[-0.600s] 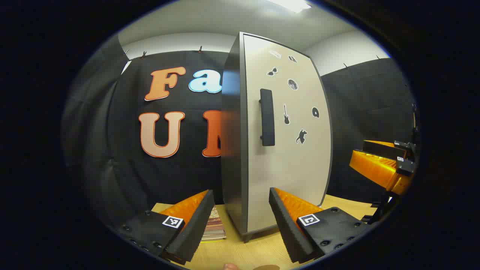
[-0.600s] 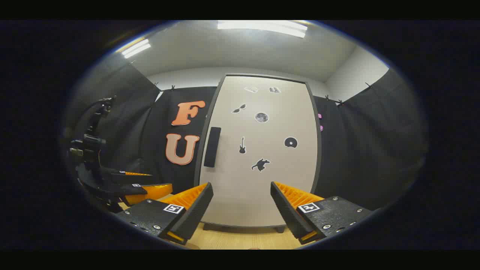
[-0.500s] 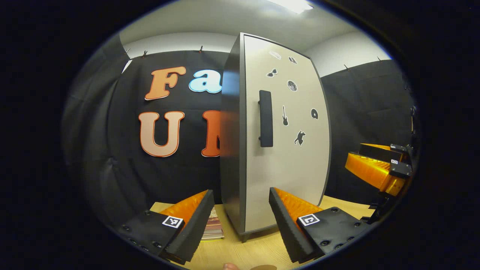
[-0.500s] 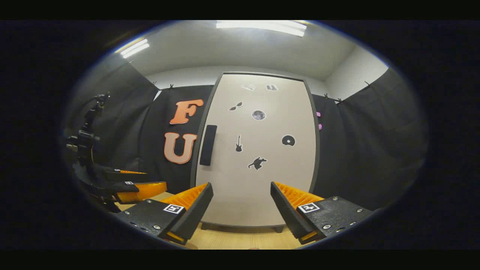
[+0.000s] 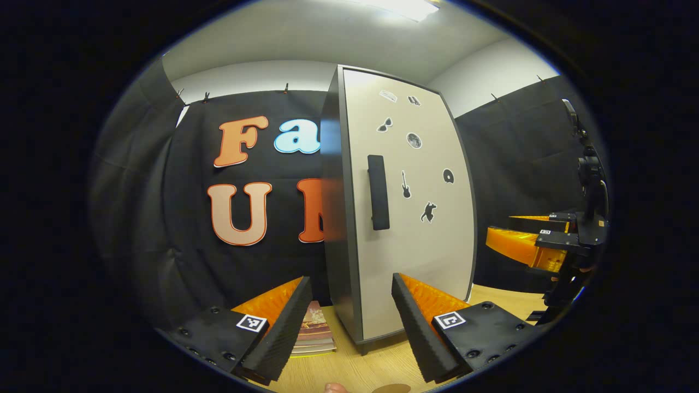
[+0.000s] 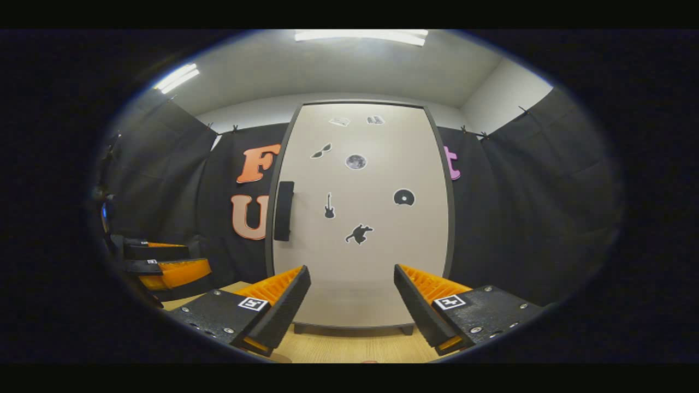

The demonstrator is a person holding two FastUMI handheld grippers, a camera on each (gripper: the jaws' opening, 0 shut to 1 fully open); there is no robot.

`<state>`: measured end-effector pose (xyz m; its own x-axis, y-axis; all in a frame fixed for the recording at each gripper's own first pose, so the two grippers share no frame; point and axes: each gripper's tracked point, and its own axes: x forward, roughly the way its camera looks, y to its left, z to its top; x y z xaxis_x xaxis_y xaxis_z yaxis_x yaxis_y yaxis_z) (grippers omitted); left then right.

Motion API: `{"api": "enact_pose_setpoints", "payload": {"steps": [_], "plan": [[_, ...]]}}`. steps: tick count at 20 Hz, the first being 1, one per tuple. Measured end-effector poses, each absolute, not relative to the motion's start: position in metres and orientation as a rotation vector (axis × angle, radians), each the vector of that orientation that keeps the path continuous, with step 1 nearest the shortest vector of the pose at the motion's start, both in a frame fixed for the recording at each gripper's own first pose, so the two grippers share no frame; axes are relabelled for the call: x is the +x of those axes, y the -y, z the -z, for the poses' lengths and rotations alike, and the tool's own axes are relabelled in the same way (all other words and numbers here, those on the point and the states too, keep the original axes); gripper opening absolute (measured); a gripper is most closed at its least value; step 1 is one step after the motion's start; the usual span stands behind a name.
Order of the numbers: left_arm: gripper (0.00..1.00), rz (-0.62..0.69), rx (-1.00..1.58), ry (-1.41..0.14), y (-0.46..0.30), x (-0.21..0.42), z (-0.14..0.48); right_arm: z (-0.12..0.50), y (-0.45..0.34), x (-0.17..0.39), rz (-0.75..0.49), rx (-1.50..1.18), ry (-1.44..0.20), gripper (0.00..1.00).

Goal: Open the cabinet door with the right hand, grasp the bottle in the cabinet with the left hand and place it on the coaster, then close the cabinet door with the right hand.

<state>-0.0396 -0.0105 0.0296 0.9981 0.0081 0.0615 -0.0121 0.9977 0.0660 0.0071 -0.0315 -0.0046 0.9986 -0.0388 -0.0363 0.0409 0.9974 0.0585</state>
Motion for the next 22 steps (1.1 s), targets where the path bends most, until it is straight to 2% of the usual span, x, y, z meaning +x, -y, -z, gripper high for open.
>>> {"api": "enact_pose_setpoints", "payload": {"steps": [3,5,10,19,22], "plan": [[0.96,-0.017,0.059,0.047,0.013,-0.045,-0.027,0.004,0.026,0.006,0.035,0.046,-0.032,0.94],[1.00,-0.029,0.048,0.045,0.011,-0.048,-0.028,0.002,0.021,0.004,0.033,0.023,-0.033,0.95],[0.97,-0.034,0.011,0.031,0.006,-0.049,-0.030,-0.009,0.009,0.007,0.059,-0.050,0.005,0.96],[0.94,-0.129,0.033,0.011,-0.017,-0.043,-0.038,-0.037,-0.026,0.062,-0.010,-0.126,0.017,0.95],[0.97,-0.152,0.046,0.014,-0.027,-0.041,-0.040,-0.047,-0.051,0.093,-0.040,-0.130,0.035,0.95]]}}
